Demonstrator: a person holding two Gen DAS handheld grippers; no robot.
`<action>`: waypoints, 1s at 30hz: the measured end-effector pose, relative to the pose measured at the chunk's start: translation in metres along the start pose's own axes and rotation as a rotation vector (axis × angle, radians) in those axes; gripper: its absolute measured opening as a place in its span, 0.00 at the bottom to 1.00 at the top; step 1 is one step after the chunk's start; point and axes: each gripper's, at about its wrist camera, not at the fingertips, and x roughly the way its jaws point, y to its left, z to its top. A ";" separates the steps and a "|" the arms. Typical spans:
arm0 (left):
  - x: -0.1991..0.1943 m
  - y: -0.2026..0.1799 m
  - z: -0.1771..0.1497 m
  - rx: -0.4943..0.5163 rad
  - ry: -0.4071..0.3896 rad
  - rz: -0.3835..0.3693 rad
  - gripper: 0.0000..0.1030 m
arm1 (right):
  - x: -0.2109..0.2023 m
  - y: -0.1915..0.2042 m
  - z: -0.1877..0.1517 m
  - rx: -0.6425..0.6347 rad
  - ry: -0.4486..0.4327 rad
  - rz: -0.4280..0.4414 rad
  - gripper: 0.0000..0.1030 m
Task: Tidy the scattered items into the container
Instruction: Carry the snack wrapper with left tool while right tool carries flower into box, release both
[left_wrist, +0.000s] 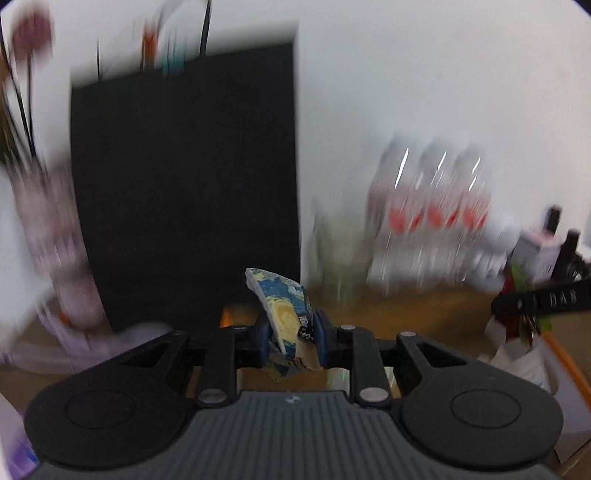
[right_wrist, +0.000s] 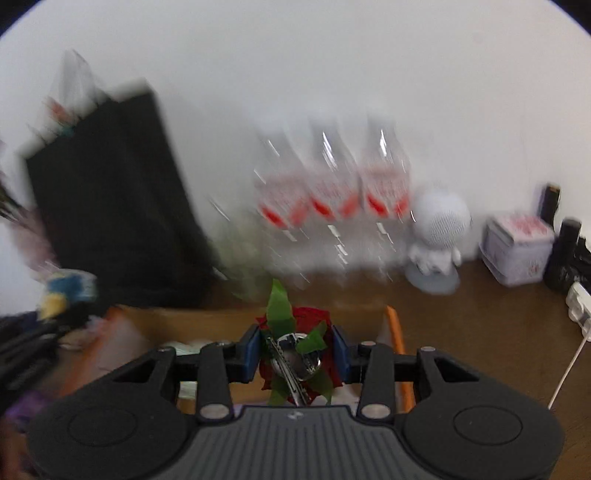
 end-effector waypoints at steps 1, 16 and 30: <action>0.007 0.000 -0.006 -0.009 0.040 -0.007 0.23 | 0.016 -0.004 0.003 0.016 0.046 -0.013 0.37; 0.022 -0.006 0.016 -0.036 0.208 -0.012 0.91 | 0.061 0.008 0.020 -0.070 0.209 -0.085 0.68; -0.108 -0.021 -0.032 -0.049 -0.205 -0.084 1.00 | -0.083 0.019 -0.019 -0.170 -0.170 0.073 0.89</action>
